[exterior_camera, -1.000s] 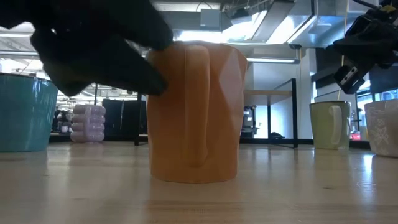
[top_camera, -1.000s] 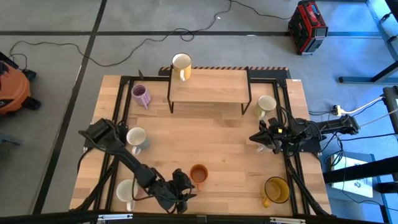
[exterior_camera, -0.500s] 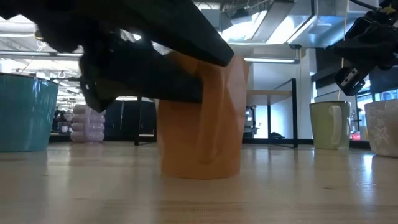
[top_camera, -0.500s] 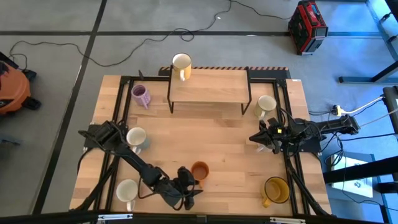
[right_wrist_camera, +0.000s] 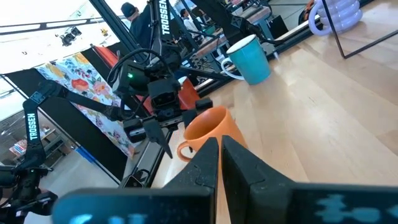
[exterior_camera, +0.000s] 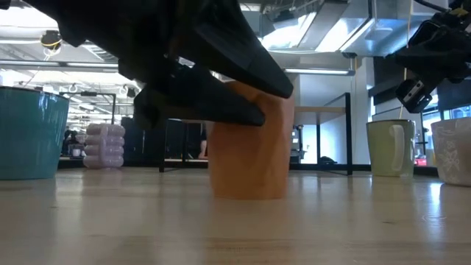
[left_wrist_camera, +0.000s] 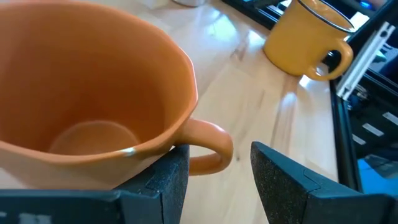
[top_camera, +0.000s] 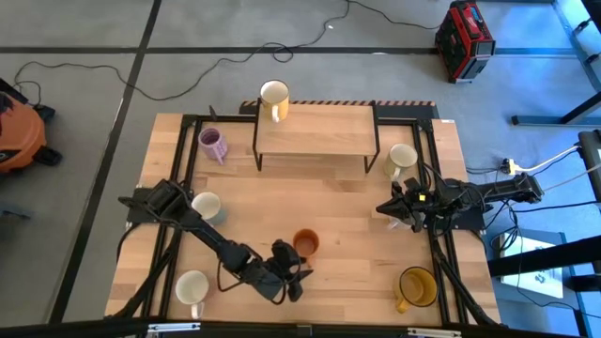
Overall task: Place coffee mugs
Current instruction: Put the orange mug on the shelf
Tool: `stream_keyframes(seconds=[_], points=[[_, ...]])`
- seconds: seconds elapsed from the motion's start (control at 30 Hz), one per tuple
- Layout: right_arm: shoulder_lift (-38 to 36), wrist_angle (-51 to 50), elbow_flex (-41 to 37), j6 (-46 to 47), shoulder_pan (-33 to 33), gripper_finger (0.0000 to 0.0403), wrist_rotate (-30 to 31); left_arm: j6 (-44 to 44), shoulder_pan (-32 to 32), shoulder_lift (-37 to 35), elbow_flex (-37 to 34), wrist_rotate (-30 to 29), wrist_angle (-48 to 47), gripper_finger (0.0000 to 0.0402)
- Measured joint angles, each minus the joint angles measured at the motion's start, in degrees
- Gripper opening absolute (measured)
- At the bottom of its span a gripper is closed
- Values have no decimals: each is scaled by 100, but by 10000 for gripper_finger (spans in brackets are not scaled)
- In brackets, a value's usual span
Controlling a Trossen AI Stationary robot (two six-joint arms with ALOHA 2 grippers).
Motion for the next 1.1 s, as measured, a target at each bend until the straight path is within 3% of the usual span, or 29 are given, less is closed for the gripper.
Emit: stream_keyframes(seconds=[0.6, 0.9, 1.1], points=[[3, -1, 0, -2, -1, 10, 1, 14, 236, 246, 9, -159, 375, 166], [11, 2, 0, -2, 0, 10, 51, 20, 377, 457, 4, -522, 640, 166], [11, 2, 0, -2, 0, 10, 153, 7, 548, 456, 4, -543, 659, 131]])
